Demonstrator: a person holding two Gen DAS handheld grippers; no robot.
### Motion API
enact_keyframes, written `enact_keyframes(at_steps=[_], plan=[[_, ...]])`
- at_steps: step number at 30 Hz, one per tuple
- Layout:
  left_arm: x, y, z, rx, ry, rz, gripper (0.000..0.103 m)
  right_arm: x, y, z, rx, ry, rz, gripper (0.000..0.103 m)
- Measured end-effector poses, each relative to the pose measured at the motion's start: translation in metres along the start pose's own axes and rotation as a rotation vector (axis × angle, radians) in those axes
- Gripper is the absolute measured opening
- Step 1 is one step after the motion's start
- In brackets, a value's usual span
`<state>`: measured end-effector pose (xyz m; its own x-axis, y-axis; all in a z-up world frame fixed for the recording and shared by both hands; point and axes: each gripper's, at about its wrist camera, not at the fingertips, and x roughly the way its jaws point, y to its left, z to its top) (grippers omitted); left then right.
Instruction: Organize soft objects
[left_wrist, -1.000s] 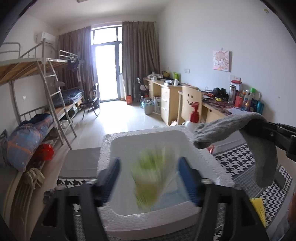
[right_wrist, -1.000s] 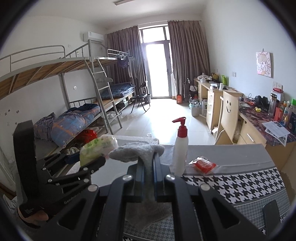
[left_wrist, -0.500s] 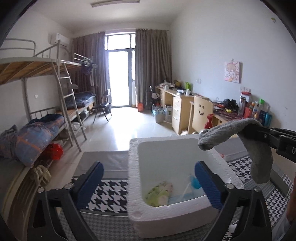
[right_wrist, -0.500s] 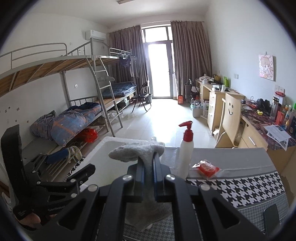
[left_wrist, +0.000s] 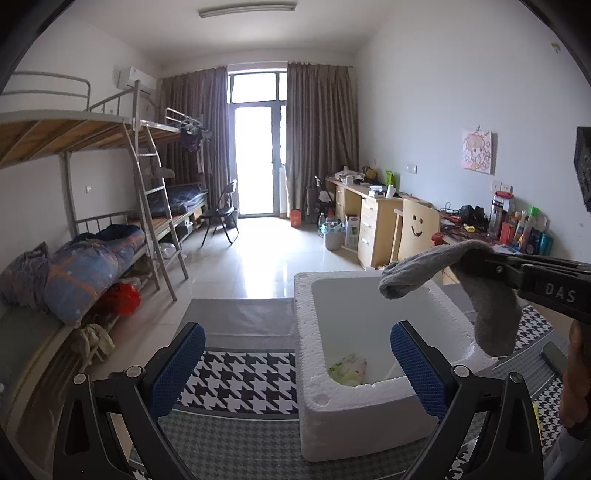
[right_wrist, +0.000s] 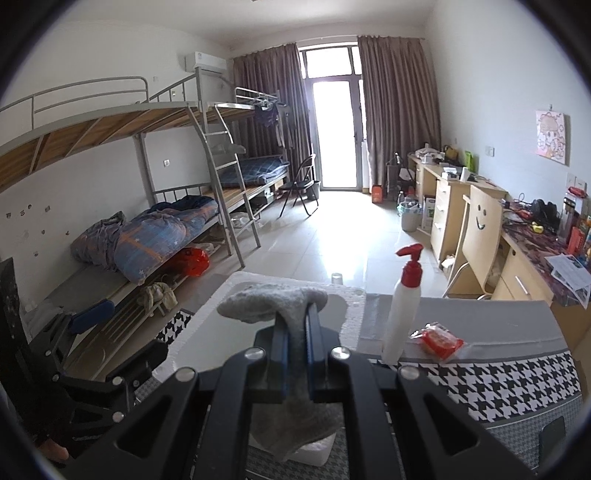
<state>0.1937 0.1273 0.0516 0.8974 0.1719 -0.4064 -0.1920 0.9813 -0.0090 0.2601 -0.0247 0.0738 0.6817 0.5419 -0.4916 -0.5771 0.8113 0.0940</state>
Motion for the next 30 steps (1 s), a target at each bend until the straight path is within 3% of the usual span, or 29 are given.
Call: enact_keyframes(at_steps=[22,24,26,27,28,30], plan=[[-0.014,0.023,-0.01,-0.045,-0.01,0.033,0.101,0.046,0.019,-0.006,-0.055,0.139,-0.006,0.01],[-0.014,0.024,-0.01,-0.048,-0.009,0.036,0.101,0.05,0.022,-0.008,-0.07,0.166,-0.011,0.019],[-0.016,0.024,-0.01,-0.049,-0.012,0.039,0.101,0.055,0.025,-0.012,-0.087,0.193,-0.026,0.062],[-0.017,0.024,-0.01,-0.048,-0.014,0.039,0.101,0.053,0.026,-0.013,-0.096,0.187,-0.033,0.071],[-0.017,0.024,-0.011,-0.049,-0.015,0.04,0.101,0.051,0.026,-0.015,-0.106,0.179,-0.036,0.076],[-0.018,0.026,-0.01,-0.055,-0.013,0.043,0.101,0.047,0.028,-0.016,-0.121,0.182,-0.037,0.076]])
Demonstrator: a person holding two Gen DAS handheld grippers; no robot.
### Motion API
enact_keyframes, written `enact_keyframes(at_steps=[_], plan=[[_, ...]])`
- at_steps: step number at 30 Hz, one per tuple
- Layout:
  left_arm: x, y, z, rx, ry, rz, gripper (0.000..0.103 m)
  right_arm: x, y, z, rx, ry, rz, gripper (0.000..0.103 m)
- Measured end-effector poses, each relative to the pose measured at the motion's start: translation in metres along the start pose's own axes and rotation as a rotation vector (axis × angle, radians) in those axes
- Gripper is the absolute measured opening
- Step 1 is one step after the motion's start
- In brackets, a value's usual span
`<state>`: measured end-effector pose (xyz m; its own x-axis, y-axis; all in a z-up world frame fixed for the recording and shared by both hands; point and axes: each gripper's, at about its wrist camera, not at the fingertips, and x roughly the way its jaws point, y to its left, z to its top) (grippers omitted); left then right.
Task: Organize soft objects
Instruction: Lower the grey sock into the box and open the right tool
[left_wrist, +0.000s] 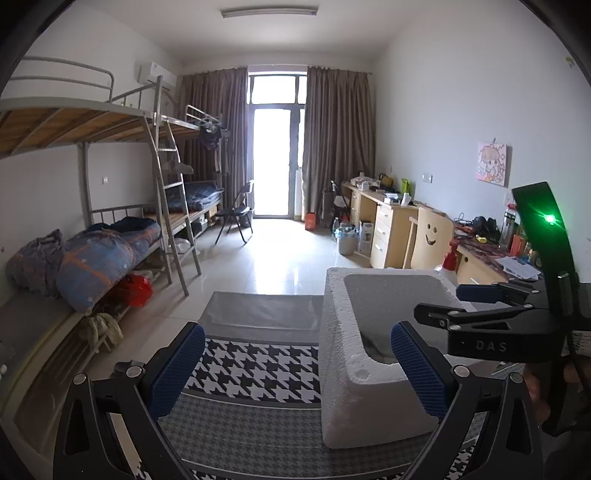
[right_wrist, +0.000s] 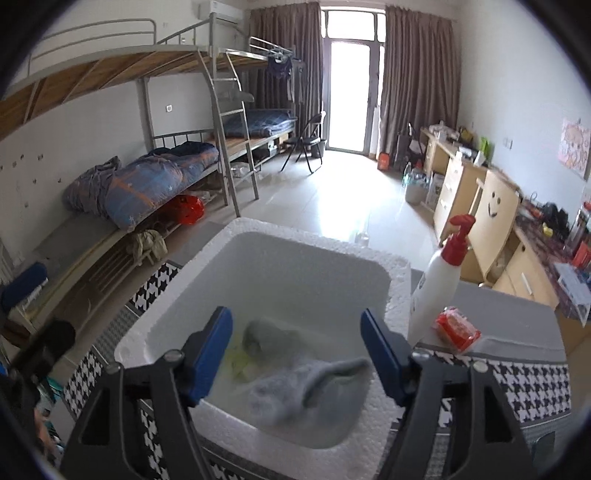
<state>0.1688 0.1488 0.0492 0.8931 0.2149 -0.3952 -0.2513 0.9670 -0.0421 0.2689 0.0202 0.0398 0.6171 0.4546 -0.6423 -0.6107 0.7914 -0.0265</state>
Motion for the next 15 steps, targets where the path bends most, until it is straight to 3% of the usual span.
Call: enact_keyframes(at_steps=[15], plan=[[-0.02,-0.01,0.0,0.011,-0.016,-0.024,0.101,-0.028,-0.002,-0.007,0.009,-0.039,0.011,0.076]])
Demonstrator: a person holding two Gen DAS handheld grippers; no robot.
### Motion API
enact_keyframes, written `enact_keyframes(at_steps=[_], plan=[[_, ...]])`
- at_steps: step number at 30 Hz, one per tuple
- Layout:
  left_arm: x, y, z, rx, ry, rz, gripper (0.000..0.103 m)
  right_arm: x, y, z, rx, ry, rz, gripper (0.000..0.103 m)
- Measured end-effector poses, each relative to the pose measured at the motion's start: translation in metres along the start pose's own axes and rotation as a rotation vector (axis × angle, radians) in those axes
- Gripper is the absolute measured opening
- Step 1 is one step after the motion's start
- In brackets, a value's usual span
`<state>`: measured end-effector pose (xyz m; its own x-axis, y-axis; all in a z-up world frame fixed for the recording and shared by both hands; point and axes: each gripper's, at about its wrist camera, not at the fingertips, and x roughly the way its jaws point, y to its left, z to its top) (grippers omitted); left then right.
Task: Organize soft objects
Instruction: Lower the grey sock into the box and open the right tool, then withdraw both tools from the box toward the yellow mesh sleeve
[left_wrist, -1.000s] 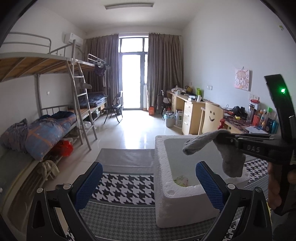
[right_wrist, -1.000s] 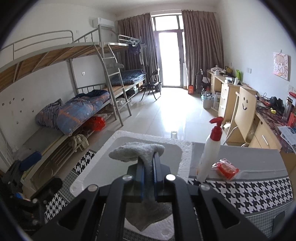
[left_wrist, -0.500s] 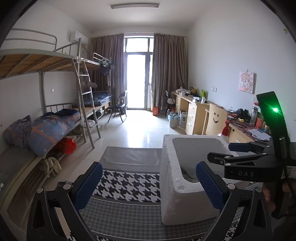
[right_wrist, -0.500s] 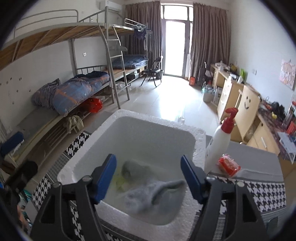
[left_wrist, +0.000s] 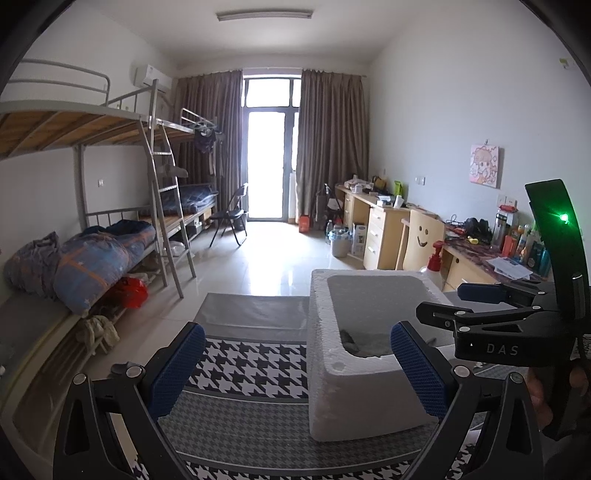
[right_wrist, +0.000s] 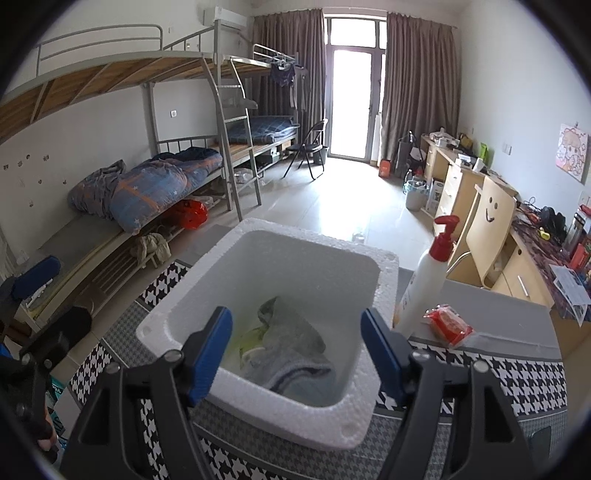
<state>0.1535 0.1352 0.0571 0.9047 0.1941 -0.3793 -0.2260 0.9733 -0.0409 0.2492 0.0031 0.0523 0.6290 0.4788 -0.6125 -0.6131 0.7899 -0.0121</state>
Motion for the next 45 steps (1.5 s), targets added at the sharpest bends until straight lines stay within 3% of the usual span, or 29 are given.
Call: enact_keyframes(at_steps=[19,23,45], plan=[[-0.029,-0.022,0.003,0.041,-0.046,-0.034,0.101,-0.056,-0.014,-0.014,0.043,-0.116,0.007,0.076],[-0.034,-0.027,0.003,0.042,-0.058,-0.06,0.101,-0.068,-0.015,-0.018,0.034,-0.147,-0.013,0.083],[-0.07,-0.057,-0.002,0.087,-0.109,-0.158,0.102,-0.126,-0.033,-0.05,0.073,-0.262,-0.045,0.084]])
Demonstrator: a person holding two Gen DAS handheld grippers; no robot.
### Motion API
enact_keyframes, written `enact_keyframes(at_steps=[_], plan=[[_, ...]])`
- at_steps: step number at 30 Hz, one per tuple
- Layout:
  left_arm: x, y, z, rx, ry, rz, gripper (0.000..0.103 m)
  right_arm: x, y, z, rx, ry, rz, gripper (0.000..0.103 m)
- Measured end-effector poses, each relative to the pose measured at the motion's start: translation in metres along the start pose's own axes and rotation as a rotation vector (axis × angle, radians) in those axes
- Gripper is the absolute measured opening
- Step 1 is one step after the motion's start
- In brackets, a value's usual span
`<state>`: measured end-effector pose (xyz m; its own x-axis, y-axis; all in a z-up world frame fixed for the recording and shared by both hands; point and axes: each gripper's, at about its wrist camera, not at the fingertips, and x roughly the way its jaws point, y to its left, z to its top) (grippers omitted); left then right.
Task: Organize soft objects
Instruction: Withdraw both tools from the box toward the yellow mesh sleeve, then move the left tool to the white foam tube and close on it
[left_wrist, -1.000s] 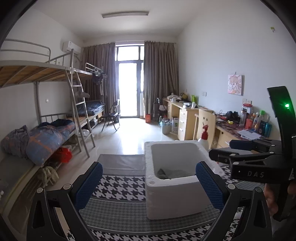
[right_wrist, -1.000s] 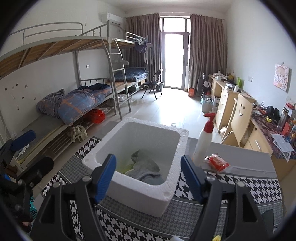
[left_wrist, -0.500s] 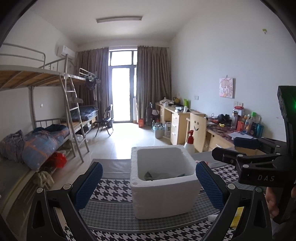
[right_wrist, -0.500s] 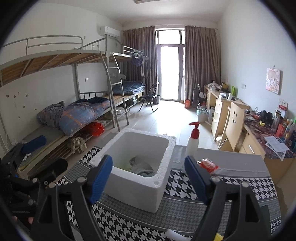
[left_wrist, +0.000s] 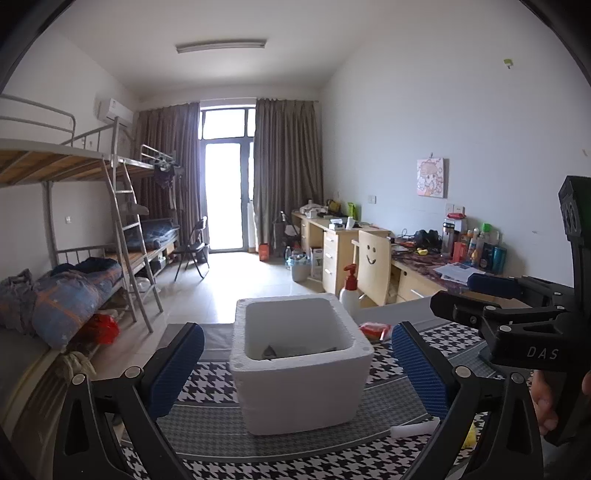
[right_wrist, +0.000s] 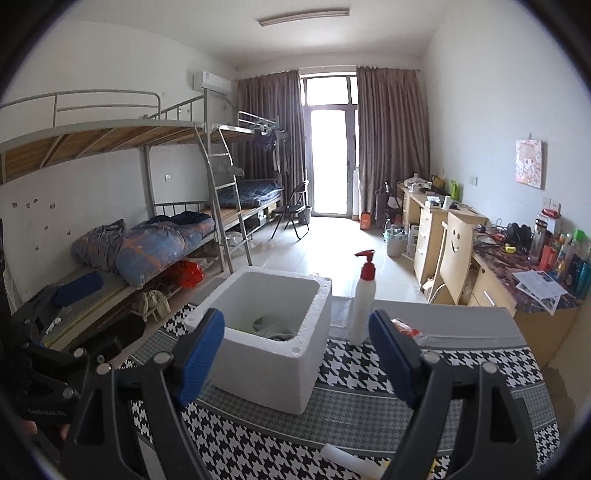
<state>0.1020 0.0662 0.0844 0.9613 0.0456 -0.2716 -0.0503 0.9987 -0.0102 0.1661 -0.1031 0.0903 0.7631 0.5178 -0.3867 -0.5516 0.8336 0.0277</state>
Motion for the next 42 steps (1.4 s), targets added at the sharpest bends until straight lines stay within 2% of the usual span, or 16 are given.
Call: enact_keyframes(at_steps=[28,42], plan=[[0.013,-0.049,-0.014,0.026,0.037,-0.197,0.102,-0.032,-0.044,-0.04,0.064,-0.014,-0.162,0.084],[0.032,-0.067,-0.04,0.034,0.085,-0.264,0.102,-0.033,-0.062,-0.066,0.113,0.019,-0.22,0.084]])
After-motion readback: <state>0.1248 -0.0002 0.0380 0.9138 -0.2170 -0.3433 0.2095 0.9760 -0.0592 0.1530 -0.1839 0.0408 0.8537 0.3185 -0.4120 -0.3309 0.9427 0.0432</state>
